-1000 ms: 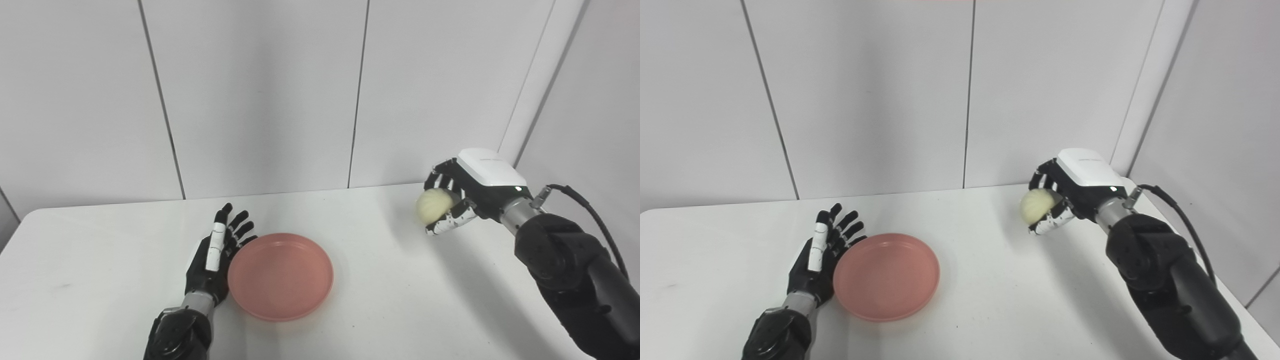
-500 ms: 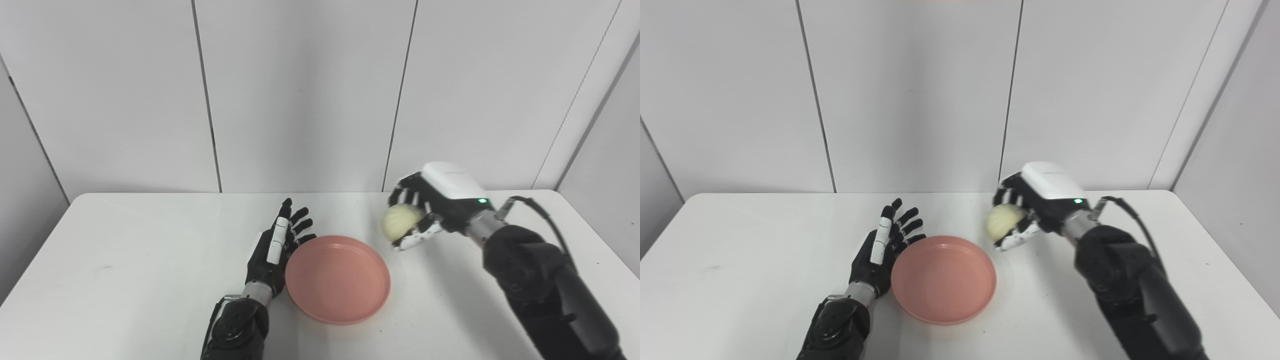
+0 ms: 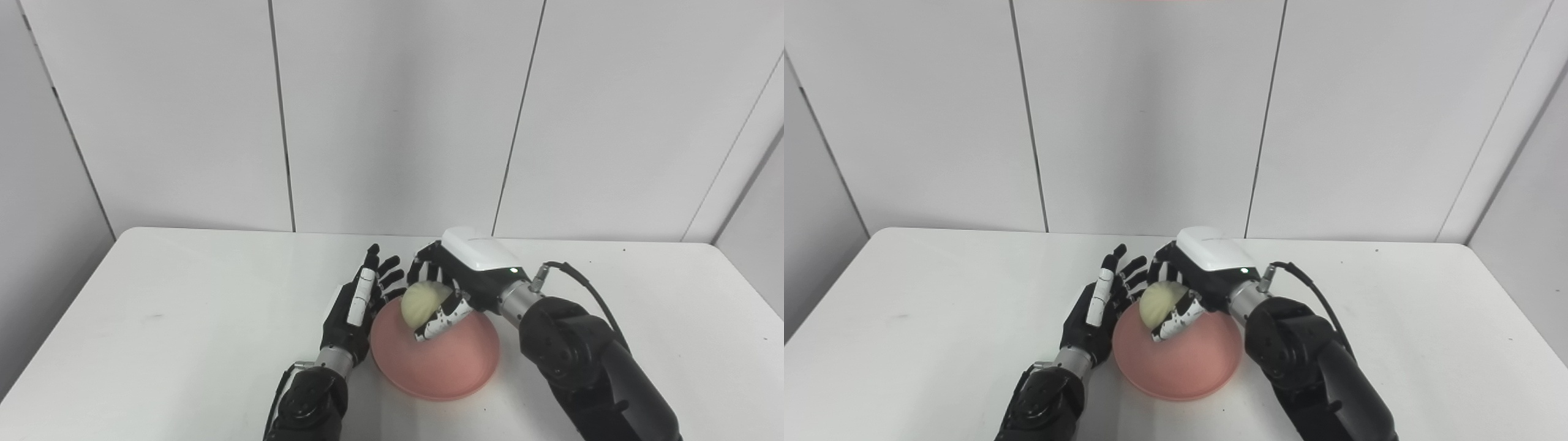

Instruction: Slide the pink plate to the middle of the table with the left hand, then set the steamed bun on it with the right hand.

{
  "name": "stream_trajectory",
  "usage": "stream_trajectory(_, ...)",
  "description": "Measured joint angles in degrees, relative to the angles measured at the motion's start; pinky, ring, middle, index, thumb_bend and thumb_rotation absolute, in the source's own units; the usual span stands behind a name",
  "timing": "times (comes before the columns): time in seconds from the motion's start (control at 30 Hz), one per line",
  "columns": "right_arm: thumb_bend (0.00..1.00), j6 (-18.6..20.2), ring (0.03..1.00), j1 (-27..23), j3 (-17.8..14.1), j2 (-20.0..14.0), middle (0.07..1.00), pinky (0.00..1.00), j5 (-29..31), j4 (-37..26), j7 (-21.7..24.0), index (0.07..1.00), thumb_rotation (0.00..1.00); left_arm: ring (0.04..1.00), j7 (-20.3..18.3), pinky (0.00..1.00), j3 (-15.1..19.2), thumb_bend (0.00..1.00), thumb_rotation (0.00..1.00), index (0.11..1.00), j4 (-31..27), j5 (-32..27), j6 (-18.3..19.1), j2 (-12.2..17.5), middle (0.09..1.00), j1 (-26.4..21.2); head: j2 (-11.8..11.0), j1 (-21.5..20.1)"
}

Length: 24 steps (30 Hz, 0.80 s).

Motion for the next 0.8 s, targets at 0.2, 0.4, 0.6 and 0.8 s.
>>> stream_trajectory(0.2,0.52,-0.33,0.305,-0.14,1.66,0.84,0.395,0.23,-0.15,2.73,0.24,0.487,0.13,0.877,-0.02,0.77,0.03,0.84,0.88,1.000,0.00,0.08,0.00,0.02,0.912,0.01,0.09,0.00)
stream_trajectory(0.4,0.52,-1.37,0.291,-0.06,2.88,0.99,0.384,0.21,-0.47,5.85,0.20,0.487,0.13,0.881,-0.04,0.77,-0.08,0.84,0.89,1.000,0.03,0.11,0.00,0.10,0.920,0.00,0.26,-0.53)
stream_trajectory(0.6,0.52,-2.54,0.305,-0.01,3.54,0.84,0.400,0.22,-1.12,7.18,0.07,0.488,0.14,0.871,-0.05,0.76,-0.19,0.85,0.90,1.000,-0.01,0.15,0.00,0.27,0.919,0.02,0.44,-0.70)
stream_trajectory(0.8,0.52,-2.60,0.347,-0.01,4.50,0.52,0.448,0.25,-2.56,8.21,0.63,0.492,0.15,0.874,-0.05,0.76,-0.32,0.85,0.89,1.000,0.05,0.39,0.01,0.37,0.917,-0.02,0.53,-0.97)
